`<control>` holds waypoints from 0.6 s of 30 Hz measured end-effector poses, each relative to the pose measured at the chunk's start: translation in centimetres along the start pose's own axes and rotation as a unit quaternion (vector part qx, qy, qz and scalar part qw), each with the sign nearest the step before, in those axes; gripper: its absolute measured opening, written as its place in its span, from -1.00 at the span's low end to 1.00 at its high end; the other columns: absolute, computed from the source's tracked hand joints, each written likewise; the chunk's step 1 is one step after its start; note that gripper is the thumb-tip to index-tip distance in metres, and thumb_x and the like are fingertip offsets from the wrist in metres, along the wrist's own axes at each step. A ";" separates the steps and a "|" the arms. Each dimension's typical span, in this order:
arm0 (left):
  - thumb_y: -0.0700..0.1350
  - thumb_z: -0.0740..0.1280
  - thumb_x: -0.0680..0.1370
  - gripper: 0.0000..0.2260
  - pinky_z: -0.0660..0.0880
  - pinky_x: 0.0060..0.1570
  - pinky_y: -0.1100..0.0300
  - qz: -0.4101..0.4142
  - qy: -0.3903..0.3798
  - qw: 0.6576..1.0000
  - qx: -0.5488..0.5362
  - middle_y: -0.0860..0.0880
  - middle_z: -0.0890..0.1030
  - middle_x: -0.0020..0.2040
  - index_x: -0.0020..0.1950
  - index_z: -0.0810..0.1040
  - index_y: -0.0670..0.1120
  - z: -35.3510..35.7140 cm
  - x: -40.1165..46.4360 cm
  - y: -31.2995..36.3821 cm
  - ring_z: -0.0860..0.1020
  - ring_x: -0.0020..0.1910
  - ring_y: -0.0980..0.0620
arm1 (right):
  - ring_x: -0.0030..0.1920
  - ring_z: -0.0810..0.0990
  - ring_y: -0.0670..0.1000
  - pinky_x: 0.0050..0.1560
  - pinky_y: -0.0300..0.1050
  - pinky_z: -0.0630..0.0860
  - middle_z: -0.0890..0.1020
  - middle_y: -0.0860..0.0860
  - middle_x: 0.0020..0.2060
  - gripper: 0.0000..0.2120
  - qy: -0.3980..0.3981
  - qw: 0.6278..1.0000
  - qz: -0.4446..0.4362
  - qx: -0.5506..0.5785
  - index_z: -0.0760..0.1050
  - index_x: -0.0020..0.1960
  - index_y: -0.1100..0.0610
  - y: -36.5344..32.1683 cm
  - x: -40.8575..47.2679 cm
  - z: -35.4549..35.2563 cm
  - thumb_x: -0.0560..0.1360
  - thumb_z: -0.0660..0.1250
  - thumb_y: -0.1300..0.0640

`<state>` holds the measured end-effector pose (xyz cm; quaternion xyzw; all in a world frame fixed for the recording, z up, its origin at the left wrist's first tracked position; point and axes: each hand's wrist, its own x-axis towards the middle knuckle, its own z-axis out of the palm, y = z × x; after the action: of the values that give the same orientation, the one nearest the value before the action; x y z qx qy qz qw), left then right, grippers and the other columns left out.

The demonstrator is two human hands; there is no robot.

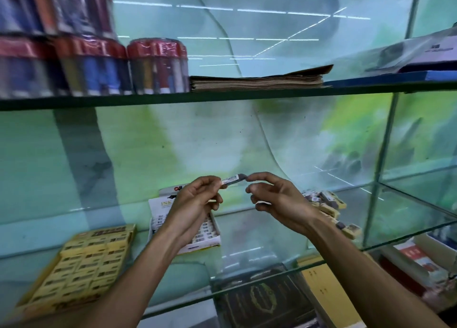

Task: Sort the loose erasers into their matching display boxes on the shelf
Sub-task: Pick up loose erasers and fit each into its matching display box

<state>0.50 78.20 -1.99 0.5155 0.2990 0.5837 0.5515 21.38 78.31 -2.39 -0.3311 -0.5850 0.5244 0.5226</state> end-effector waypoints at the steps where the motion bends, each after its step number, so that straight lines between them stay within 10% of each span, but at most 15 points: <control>1: -0.22 0.37 0.49 -0.94 0.41 -0.36 0.24 -0.007 0.004 1.000 0.000 -0.05 0.66 -0.17 -0.05 0.59 -0.16 -0.4 -0.1 0.2 0.50 -0.33 0.04 | -0.20 0.48 0.00 -0.16 -0.10 0.40 0.60 0.05 -0.15 -0.84 -0.006 1.000 -0.013 -0.013 0.62 0.09 0.08 0.1 0.2 0.8 0.52 0.39 0.23; 12: -0.14 0.35 0.58 -0.84 0.47 -0.21 0.15 0.000 0.069 0.991 0.116 -0.07 0.70 0.02 0.12 0.61 -0.17 -5.8 -2.0 2.2 0.56 -0.20 0.00 | -0.15 0.58 0.02 -0.15 -0.10 0.48 0.64 0.06 -0.15 -0.90 0.001 0.998 -0.020 0.066 0.59 0.05 0.16 1.9 3.2 6.9 0.54 0.35 0.22; 18: -0.14 0.37 0.58 -0.88 0.48 -0.29 0.14 0.031 0.153 0.976 0.155 -0.13 0.66 -0.01 0.05 0.64 -0.15 -10.1 -3.2 3.9 0.55 -0.23 -0.01 | -0.23 0.58 -0.15 -0.15 -0.26 0.50 0.65 -0.07 -0.21 -0.82 0.000 0.953 -0.117 -0.280 0.55 0.15 0.05 2.9 5.0 7.8 0.55 0.37 0.16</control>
<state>-10.68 76.55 -2.19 0.5083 0.4508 0.6188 0.3943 12.30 81.54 -3.11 -0.3939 -0.7429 0.2745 0.4665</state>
